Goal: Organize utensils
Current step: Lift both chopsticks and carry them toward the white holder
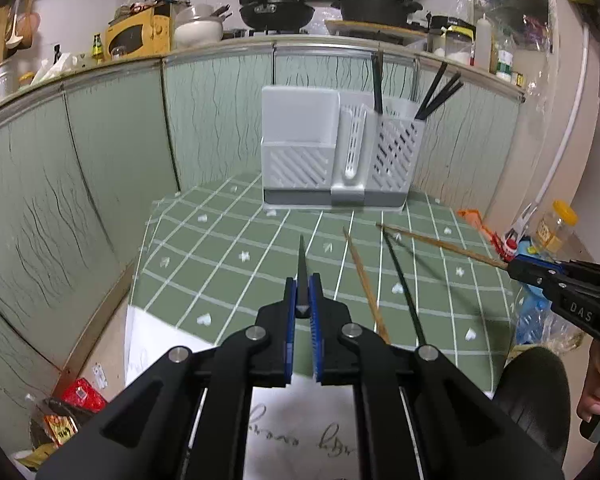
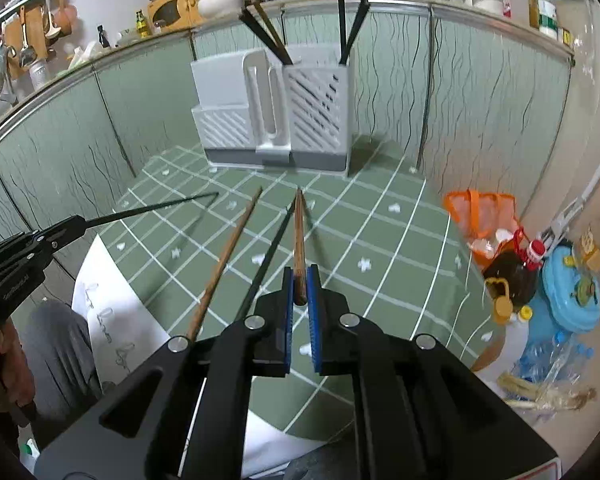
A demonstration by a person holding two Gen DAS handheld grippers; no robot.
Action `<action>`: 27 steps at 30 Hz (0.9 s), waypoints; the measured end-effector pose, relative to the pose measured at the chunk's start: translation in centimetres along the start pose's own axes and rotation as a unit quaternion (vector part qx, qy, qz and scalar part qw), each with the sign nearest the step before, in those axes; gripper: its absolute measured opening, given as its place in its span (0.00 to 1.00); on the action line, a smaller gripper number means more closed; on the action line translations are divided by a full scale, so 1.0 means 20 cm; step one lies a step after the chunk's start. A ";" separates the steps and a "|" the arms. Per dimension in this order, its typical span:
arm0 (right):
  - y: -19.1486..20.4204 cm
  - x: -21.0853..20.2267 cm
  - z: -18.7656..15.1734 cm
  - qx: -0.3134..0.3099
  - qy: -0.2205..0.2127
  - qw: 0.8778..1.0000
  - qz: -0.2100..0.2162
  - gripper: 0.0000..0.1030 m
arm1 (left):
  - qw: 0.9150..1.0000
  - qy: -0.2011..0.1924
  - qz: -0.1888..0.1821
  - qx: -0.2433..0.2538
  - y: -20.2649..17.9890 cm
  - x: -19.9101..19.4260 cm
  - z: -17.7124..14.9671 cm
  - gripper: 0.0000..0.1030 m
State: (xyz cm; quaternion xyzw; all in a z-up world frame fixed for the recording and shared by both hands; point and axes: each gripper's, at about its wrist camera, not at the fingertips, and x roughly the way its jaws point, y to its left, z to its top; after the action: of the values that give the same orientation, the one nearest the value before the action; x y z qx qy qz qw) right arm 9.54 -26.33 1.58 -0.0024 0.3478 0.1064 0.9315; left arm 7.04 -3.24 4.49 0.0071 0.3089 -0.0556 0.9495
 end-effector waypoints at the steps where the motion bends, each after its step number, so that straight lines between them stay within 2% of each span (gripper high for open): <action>1: 0.00 -0.01 0.02 -0.001 -0.002 1.000 0.000 0.06 | 1.000 -0.003 -0.001 0.002 0.00 0.00 0.01 0.08; 15: -0.02 -0.08 0.27 -0.004 -0.038 0.999 0.004 0.06 | 0.999 -0.040 0.000 0.021 0.00 -0.02 0.28 0.07; 27: -0.05 -0.10 0.46 0.004 -0.057 0.998 0.016 0.06 | 0.999 -0.043 -0.009 0.020 0.00 0.03 0.38 0.07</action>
State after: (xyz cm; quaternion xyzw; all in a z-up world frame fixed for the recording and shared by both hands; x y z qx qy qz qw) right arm 14.19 -26.97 9.77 0.0127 0.2948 0.1200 0.9479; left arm 11.99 -3.75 10.39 0.0209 0.2664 -0.0709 0.9610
